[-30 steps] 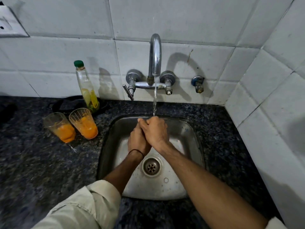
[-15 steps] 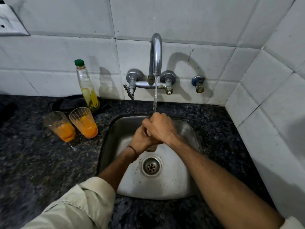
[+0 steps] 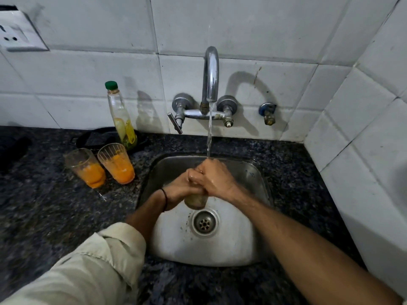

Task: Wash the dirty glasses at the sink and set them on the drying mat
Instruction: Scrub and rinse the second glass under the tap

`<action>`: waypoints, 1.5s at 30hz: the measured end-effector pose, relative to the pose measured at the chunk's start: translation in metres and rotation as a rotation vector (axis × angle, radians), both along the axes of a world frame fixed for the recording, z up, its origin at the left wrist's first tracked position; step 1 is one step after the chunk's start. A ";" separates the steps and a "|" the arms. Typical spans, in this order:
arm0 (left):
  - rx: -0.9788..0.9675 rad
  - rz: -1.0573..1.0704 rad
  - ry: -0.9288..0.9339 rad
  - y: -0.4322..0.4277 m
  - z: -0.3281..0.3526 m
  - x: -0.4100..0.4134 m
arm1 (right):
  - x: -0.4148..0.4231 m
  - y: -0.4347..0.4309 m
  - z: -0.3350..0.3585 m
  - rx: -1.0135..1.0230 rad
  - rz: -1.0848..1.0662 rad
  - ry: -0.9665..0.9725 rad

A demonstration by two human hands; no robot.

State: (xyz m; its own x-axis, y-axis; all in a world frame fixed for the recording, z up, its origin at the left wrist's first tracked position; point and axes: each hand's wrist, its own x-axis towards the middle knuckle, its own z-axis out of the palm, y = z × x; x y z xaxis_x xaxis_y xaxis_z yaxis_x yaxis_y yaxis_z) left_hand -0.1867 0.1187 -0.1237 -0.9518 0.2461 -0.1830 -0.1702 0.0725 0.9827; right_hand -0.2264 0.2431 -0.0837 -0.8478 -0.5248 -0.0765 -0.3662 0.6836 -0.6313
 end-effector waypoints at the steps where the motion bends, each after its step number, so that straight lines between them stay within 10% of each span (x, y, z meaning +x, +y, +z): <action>1: 0.050 -0.080 -0.010 -0.006 0.001 -0.001 | -0.002 0.004 0.005 0.024 0.089 -0.028; 8: -0.617 0.468 0.259 0.021 -0.024 -0.027 | 0.011 -0.028 0.003 -0.336 -0.445 -0.503; 16: -0.515 0.117 0.226 -0.006 -0.014 -0.023 | -0.021 0.045 -0.003 0.585 0.686 0.419; 19: -0.473 0.086 0.227 0.005 -0.012 -0.024 | -0.028 0.034 0.004 0.657 0.752 0.444; 26: -0.516 0.287 0.387 0.002 -0.011 -0.026 | 0.010 -0.015 -0.021 -0.099 -0.161 -0.096; 29: -0.523 0.263 0.351 -0.008 -0.009 -0.028 | 0.014 0.005 -0.039 -0.269 0.011 0.165; 33: -0.569 0.106 0.278 -0.009 -0.006 -0.026 | -0.028 0.048 -0.032 0.285 0.572 0.678; 37: -0.596 0.167 0.290 0.006 -0.002 -0.028 | -0.021 0.027 -0.018 0.415 0.478 0.447; 41: -0.603 0.255 0.358 0.001 -0.007 -0.026 | -0.001 -0.003 -0.029 0.001 -0.015 -0.141; 45: -0.516 0.251 0.234 -0.013 -0.011 -0.023 | 0.011 0.006 -0.046 -0.168 0.104 0.149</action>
